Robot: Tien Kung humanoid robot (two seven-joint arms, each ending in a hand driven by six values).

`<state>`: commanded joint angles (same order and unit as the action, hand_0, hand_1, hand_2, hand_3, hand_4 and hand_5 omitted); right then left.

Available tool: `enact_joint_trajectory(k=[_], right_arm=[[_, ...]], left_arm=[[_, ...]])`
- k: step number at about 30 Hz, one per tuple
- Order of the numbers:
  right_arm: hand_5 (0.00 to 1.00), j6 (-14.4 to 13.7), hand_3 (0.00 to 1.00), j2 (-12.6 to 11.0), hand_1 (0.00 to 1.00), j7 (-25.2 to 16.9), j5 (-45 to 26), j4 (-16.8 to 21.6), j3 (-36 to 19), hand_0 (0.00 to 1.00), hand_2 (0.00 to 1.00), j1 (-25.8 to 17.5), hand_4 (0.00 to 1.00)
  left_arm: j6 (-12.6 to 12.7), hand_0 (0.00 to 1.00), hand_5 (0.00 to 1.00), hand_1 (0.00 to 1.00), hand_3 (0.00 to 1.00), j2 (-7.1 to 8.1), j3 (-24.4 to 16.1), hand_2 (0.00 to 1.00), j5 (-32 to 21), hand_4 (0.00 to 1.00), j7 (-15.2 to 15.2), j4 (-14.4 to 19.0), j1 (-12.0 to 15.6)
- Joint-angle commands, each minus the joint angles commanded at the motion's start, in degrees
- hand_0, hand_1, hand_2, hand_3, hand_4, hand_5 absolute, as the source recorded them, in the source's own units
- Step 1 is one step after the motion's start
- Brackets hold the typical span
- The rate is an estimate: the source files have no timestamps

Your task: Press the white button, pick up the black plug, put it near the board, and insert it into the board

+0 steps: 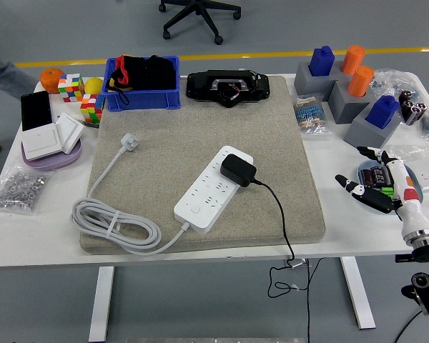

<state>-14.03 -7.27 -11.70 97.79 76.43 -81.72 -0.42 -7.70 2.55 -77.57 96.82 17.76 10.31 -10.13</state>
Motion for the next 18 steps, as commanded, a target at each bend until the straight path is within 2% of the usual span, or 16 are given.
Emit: enact_joint_trajectory(k=[6,10,12,18], right_arm=[[0.418,0.25,0.766,-0.58,0.831,-0.07,-0.30,0.50,-1.23,0.910,0.781,-0.56,0.998],[0.418,0.27,0.766,-0.54,0.831,-0.10,-0.79,0.30,-1.03,0.910,0.781,0.70,0.998],[0.414,0.47,0.766,-1.25,0.831,-0.03,-0.65,0.40,-0.46,0.909,0.779,0.80,0.998],[0.412,0.62,0.766,-1.43,0.831,0.22,-0.84,2.28,-1.65,0.908,0.778,-0.78,0.998]], left_arm=[[0.07,0.689,0.167,0.635,0.632,0.31,-0.77,0.611,0.88,0.558,0.12,0.00,0.04],[-0.12,0.689,0.167,0.635,0.632,0.73,-0.40,0.611,1.41,0.558,0.29,0.00,-1.04],[-0.27,0.689,0.167,0.636,0.632,0.87,0.12,0.612,1.47,0.559,0.24,0.00,-1.35],[-0.07,0.689,0.168,0.635,0.632,0.95,0.46,0.612,0.43,0.560,-0.49,0.00,-1.30]])
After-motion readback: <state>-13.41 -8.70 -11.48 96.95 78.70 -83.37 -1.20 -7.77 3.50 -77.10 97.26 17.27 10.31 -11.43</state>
